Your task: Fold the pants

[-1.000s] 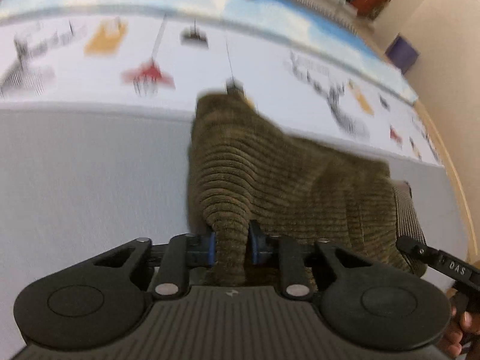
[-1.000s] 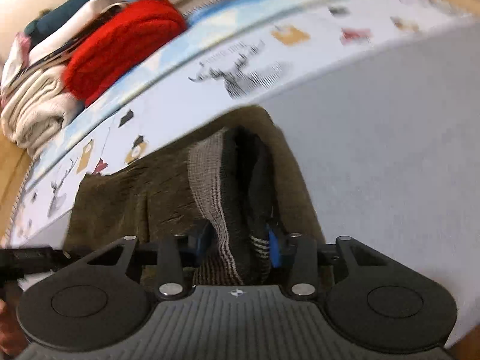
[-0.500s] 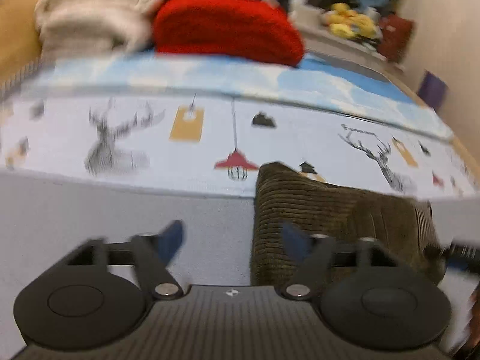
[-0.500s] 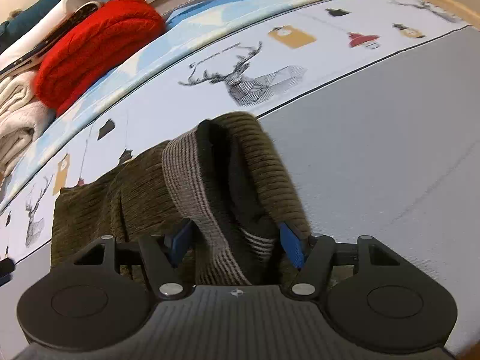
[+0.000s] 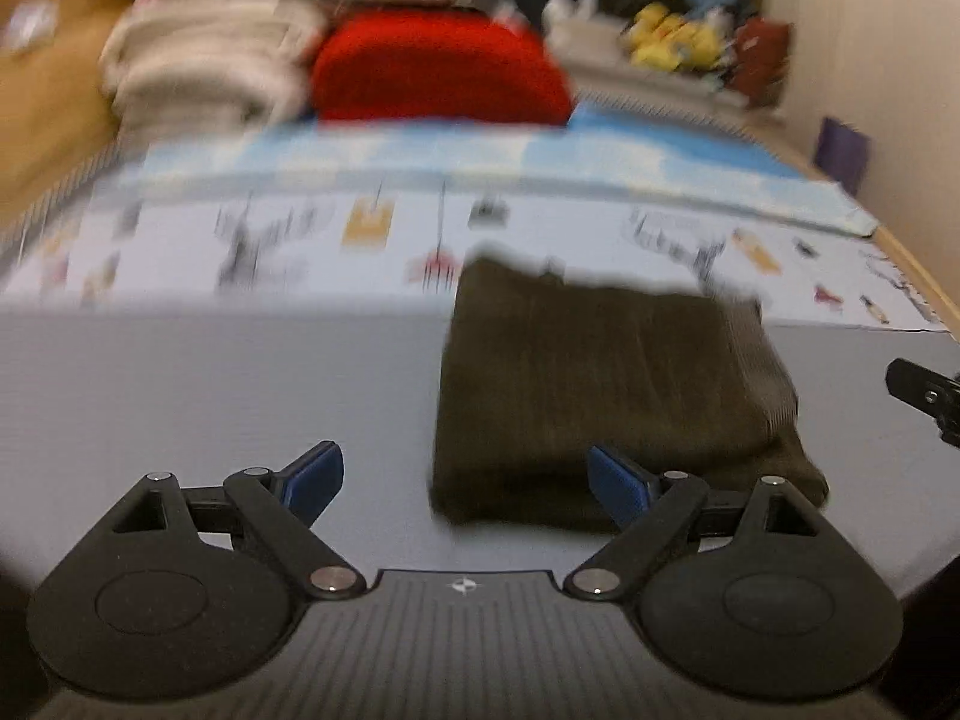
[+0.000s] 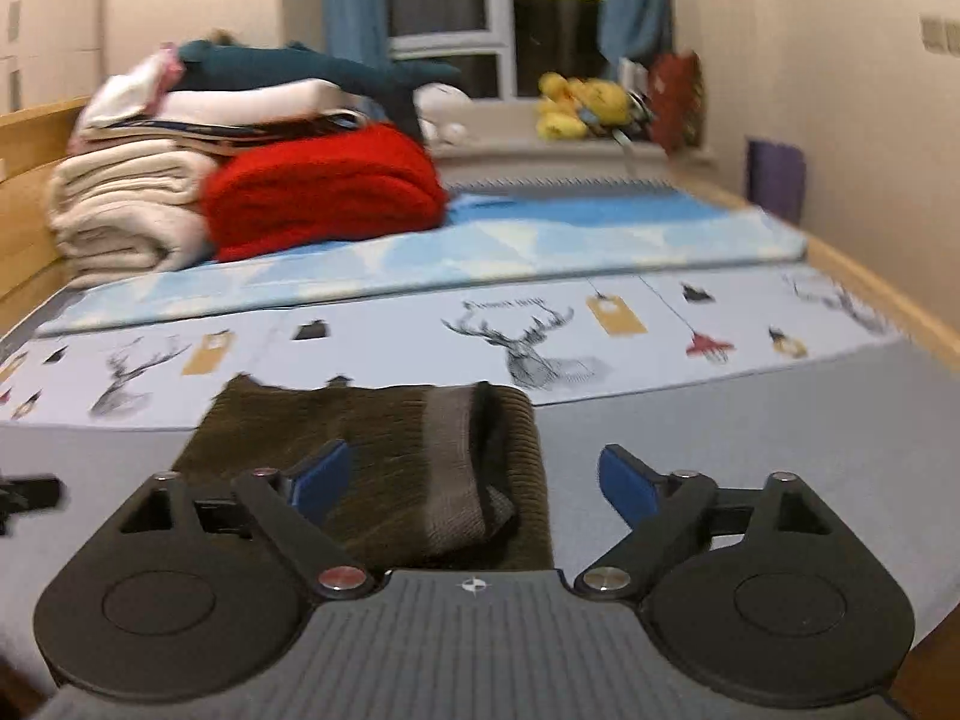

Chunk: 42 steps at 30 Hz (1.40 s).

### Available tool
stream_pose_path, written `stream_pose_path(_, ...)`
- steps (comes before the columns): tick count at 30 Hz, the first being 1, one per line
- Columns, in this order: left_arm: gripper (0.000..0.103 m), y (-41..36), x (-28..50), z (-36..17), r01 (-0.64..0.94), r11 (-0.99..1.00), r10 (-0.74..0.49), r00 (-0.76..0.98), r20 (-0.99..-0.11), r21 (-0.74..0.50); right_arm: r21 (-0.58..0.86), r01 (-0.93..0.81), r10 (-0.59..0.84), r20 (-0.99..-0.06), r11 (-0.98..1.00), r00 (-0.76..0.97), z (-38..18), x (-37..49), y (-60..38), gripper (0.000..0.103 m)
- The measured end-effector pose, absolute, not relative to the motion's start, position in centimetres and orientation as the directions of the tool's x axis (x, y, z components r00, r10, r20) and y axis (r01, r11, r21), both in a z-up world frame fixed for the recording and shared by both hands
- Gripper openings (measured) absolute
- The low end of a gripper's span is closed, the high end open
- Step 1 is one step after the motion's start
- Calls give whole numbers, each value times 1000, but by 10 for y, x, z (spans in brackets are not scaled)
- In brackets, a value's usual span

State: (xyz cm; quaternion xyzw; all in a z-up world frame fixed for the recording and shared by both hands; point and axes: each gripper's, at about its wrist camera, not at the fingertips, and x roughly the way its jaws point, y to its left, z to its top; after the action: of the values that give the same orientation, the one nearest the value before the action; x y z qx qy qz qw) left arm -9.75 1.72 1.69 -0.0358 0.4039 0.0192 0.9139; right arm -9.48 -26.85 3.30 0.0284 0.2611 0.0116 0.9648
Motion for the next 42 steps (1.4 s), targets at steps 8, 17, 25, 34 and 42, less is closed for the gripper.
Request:
stream_pose_path(8, 92, 0, -98, -10, -44, 998, 55, 633, -772, 35, 32, -56, 64, -602, 998, 796, 17, -95, -239, 98)
stream_pose_path(17, 92, 4, -91, -18, -31, 999, 36, 626, -779, 21, 78, -28, 73, -664, 997, 745, 3, -81, -229, 98)
stream_pose_path(25, 92, 4, -87, -19, -30, 999, 28, 627, -778, 12, 72, -18, 62, -676, 997, 734, -1, -77, -231, 98)
stream_pose_path(34, 92, 0, -88, -18, -1, 1000, 7, 640, -769, 8, 66, -14, 55, -678, 998, 733, -1, -77, -233, 98)
stream_pose_path(42, 92, 1, -89, -18, 8, 1000, -3, 644, -765, 3, 60, -18, 54, -679, 998, 732, -2, -78, -233, 98)
